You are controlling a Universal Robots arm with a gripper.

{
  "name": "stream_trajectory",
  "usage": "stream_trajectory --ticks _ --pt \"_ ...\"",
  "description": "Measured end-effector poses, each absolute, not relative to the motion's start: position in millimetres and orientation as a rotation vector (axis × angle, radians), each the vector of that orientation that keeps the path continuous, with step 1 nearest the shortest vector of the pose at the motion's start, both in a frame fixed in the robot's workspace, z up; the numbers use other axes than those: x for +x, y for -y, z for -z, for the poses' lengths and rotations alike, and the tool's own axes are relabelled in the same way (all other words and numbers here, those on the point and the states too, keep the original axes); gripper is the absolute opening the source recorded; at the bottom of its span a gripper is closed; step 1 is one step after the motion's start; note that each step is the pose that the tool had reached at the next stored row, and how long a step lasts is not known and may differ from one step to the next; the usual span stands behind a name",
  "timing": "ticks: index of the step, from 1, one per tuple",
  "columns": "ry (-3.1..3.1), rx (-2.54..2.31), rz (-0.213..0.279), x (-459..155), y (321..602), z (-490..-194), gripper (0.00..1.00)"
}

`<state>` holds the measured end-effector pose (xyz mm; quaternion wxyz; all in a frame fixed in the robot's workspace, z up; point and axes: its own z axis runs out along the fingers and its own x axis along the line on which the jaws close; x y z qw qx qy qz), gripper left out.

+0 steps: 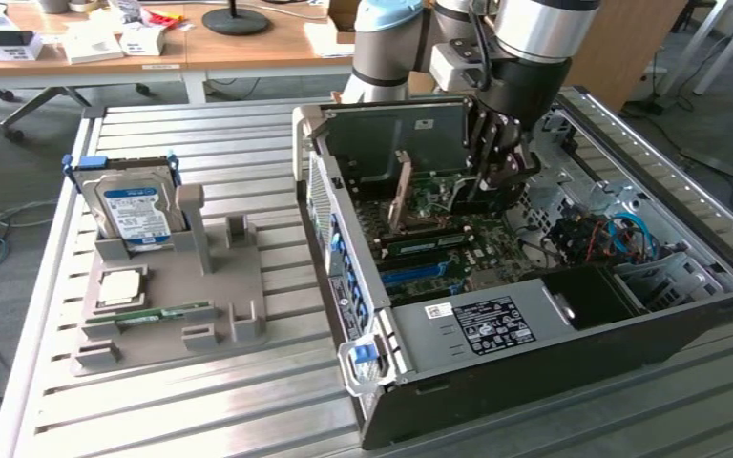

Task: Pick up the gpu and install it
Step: 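Insert the gpu into the slot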

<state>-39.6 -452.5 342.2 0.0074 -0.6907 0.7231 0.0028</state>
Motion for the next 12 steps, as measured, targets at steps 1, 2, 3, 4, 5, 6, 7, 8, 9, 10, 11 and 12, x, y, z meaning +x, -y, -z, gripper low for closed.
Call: stream_trajectory --ticks 1,2,3,4,5,6,7,8,9,10,11,12 --pt "-2.261 -2.160 -0.009 -39.6 452.5 -342.2 0.26" --pt "-2.261 -2.160 -0.009 -39.7 452.5 -342.1 0.26" --pt "-2.261 -2.160 -0.009 -39.7 452.5 -342.1 0.26" --pt "-2.261 -2.159 -0.009 -39.7 452.5 -342.1 0.26" --pt "-2.261 -2.159 -0.009 -39.7 452.5 -342.1 0.26" --pt "-2.261 -2.159 -0.009 -39.7 452.5 -342.1 0.26" --pt "-2.261 -2.159 -0.009 -39.7 452.5 -341.9 0.26" --pt "-2.261 -2.159 -0.009 -39.7 452.4 -341.1 0.26" --pt "-2.261 -2.159 -0.009 -39.8 452.5 -339.7 0.26" --pt "-2.261 -2.160 -0.009 -39.8 452.5 -338.1 0.26" --pt "-2.261 -2.159 -0.009 -39.8 452.5 -336.2 0.26" --pt "-2.261 -2.159 -0.009 -39.8 452.5 -334.4 0.26"
